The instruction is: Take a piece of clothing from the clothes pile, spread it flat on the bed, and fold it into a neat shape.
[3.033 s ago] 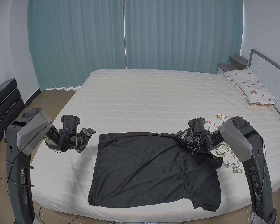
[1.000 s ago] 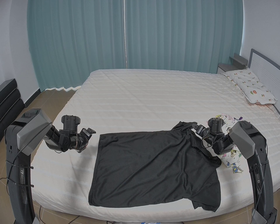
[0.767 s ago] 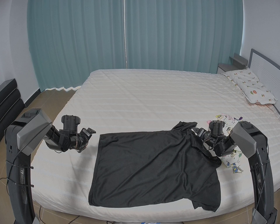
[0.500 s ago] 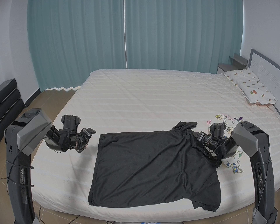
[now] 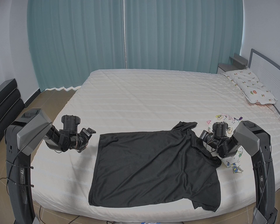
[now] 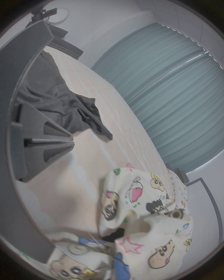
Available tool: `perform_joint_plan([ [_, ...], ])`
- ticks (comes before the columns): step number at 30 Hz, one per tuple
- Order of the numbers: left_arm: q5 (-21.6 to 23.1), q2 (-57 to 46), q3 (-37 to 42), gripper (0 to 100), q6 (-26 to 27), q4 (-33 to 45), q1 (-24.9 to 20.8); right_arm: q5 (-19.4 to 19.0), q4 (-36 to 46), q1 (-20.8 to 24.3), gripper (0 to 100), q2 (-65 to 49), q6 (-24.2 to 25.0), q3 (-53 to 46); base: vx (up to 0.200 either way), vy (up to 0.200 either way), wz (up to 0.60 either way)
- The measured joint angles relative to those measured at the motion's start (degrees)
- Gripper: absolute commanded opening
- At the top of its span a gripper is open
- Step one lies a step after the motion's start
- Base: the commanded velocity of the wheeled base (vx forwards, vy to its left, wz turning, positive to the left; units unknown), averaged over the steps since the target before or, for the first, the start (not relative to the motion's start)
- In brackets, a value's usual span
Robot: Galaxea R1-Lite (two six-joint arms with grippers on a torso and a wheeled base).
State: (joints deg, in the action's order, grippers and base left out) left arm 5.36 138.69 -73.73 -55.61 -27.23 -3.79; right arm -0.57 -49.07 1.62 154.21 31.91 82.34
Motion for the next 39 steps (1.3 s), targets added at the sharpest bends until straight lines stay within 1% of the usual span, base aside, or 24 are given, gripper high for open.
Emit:
perform_joint_plan([
  [7, 0.0, 0.0, -0.05, 100, 0.0, 0.02, 0.0, -0.9, -0.57, -0.57, 0, -1.29, 0.07, -1.91, 0.0, 0.0, 0.0],
  [8, -0.01, 0.0, -0.06, 100, 0.0, 0.0, 0.0, -1.58, -0.59, -0.55, 100, -1.6, 0.05, -2.66, 0.0, 0.0, 0.0],
  [10, 0.0, 0.0, -0.06, 100, 0.0, 0.02, 0.0, -2.21, -0.61, -0.33, 100, -1.97, -0.24, -3.54, 0.0, 0.0, 0.0],
  [21, 0.0, 0.0, 0.0, 100, 0.02, 0.02, -0.01, -3.06, -0.74, 1.38, 100, -1.69, -0.55, -4.85, 0.0, 0.0, 0.0],
  [22, 0.0, 0.0, 0.0, 100, 0.0, 0.02, -0.01, -3.08, -0.61, 1.62, 0, -1.48, -0.5, -4.72, 0.0, 0.0, 0.0],
  [29, 0.05, 0.0, -0.09, 100, 0.0, 0.0, 0.0, -3.15, -0.68, 2.39, 0, -0.13, -0.15, -3.17, 0.0, 0.0, 0.0],
  [36, 0.16, 0.12, -0.33, 100, 0.35, -0.09, 0.0, -2.77, -0.91, 0.96, 0, 0.04, 0.27, -2.57, 0.0, 0.0, 0.0],
  [39, 0.1, 0.76, -1.33, 100, 2.08, -0.46, 0.0, -2.71, -0.99, 0.28, 0, -0.32, 1.04, -2.55, 0.0, 0.0, 0.0],
])
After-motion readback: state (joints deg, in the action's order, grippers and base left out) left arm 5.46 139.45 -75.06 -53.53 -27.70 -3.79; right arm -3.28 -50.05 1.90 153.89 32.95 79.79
